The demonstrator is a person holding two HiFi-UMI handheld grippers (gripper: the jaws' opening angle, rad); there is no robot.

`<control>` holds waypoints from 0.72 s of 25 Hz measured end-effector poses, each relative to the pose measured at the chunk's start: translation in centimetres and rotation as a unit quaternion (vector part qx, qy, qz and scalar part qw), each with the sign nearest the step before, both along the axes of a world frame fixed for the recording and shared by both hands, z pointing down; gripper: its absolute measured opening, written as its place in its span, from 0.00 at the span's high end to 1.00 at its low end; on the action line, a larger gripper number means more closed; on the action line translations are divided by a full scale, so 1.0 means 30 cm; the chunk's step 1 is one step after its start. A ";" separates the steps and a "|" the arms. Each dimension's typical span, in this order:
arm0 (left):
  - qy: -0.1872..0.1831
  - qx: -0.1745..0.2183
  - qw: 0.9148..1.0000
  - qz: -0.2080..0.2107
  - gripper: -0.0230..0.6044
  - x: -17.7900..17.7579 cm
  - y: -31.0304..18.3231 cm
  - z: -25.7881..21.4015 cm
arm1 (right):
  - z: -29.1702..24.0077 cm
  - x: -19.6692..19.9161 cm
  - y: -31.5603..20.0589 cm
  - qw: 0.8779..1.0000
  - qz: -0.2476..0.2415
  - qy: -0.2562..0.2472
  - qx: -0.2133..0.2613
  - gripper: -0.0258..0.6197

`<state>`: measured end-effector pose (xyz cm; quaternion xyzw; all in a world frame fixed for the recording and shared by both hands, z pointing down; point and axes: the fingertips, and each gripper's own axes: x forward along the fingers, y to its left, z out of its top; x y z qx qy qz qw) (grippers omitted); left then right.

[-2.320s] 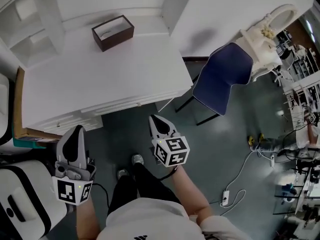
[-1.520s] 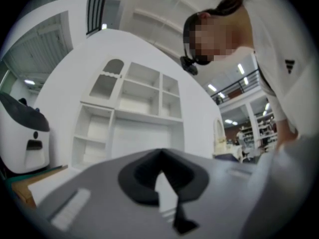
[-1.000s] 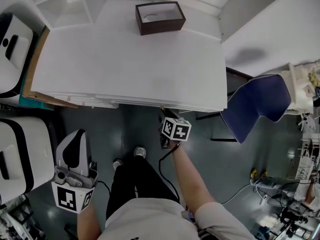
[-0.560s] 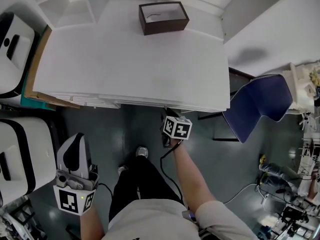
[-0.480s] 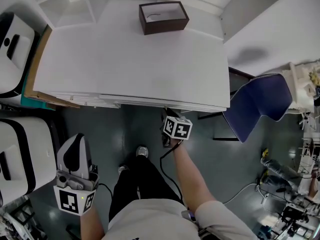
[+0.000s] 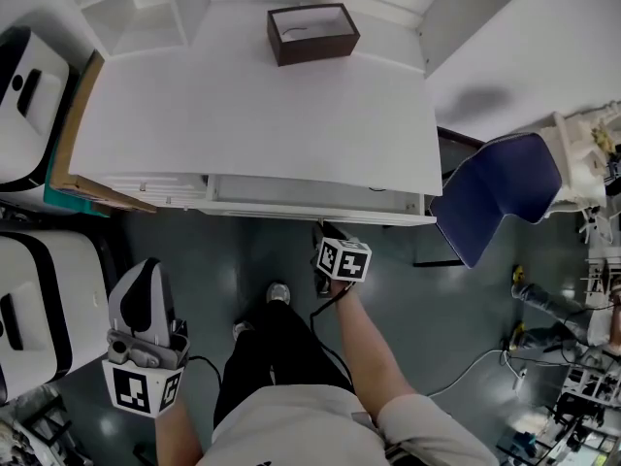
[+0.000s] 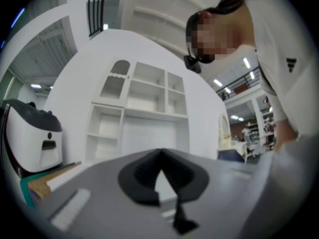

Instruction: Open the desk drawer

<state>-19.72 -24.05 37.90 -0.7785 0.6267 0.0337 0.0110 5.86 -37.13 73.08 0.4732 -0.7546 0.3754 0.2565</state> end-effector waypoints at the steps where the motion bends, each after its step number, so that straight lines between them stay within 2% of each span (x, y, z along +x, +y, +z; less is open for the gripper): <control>1: 0.001 0.000 1.000 0.003 0.95 0.003 0.009 0.001 | 0.000 0.003 0.017 1.000 0.001 0.001 0.000 0.84; 18: 0.000 0.014 0.999 0.038 0.95 0.017 0.146 -0.029 | 0.006 0.043 0.282 1.000 0.011 0.015 -0.007 0.85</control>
